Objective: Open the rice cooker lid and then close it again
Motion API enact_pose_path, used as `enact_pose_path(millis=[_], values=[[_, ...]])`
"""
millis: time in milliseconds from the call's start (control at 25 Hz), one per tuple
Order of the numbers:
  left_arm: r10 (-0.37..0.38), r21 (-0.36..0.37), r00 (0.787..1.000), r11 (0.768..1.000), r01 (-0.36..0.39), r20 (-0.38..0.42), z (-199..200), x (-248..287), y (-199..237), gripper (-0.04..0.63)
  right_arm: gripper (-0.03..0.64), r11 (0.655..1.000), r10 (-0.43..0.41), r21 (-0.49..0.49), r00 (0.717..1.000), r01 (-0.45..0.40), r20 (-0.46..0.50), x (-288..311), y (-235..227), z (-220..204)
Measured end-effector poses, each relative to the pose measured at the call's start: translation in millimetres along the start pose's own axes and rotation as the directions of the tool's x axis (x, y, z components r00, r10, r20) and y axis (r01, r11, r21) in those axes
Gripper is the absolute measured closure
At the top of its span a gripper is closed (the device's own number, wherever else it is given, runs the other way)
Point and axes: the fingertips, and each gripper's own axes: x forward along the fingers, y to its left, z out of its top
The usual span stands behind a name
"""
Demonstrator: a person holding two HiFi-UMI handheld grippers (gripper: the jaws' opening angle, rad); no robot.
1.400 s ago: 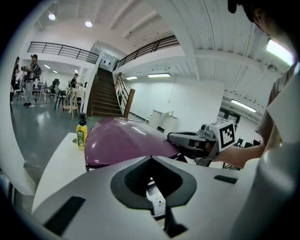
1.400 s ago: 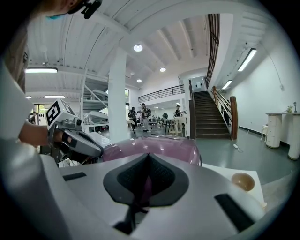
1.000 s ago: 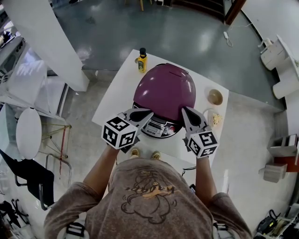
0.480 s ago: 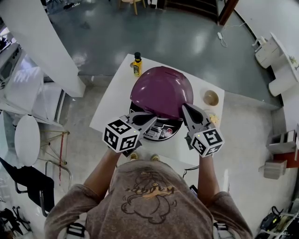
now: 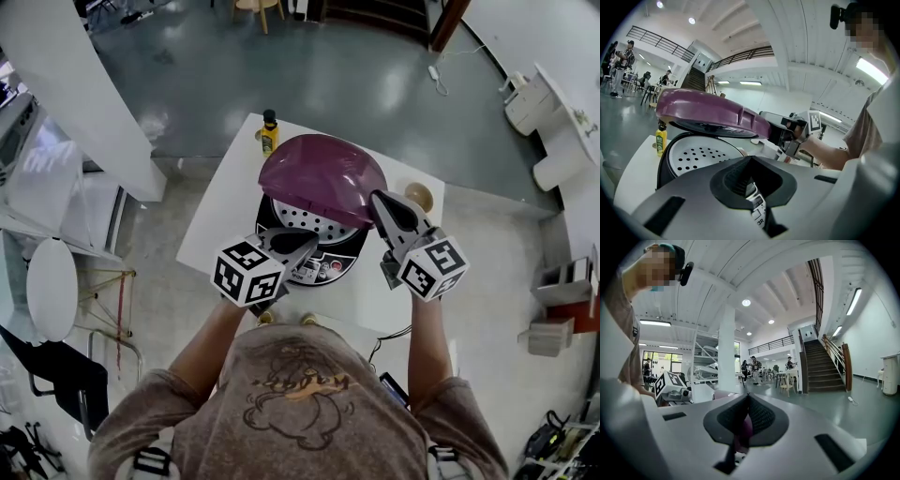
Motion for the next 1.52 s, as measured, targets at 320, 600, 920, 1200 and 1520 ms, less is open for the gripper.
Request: enact_pose_path(millis=[320,600,920,1200,1520], values=[[0.008,0.004,1.000,1.000,-0.008,0.008,3,3,4,0.575,0.614,1.000,-0.011,-0.019,0.999,0.012,0.042,7,-17,34],[0.005,0.009,1.000,1.000,-0.005,0.005,8,7,6,0.575,0.614,1.000,-0.001,-0.030,0.998,0.003,0.066,14,-32,57],[-0.004,0.011,1.000,1.000,0.004,0.013,13,13,9,0.575,0.614,1.000,0.001,-0.031,0.996,0.002,0.086,25,-53,73],[-0.006,0.010,1.000,1.000,0.006,0.029,20,16,14,0.575,0.613,0.999,0.007,-0.050,0.993,-0.001,0.115,37,-69,92],[0.006,0.016,0.999,1.000,-0.007,0.044,31,20,24,0.575,0.614,0.998,-0.010,-0.059,0.988,0.019,0.155,51,-95,116]])
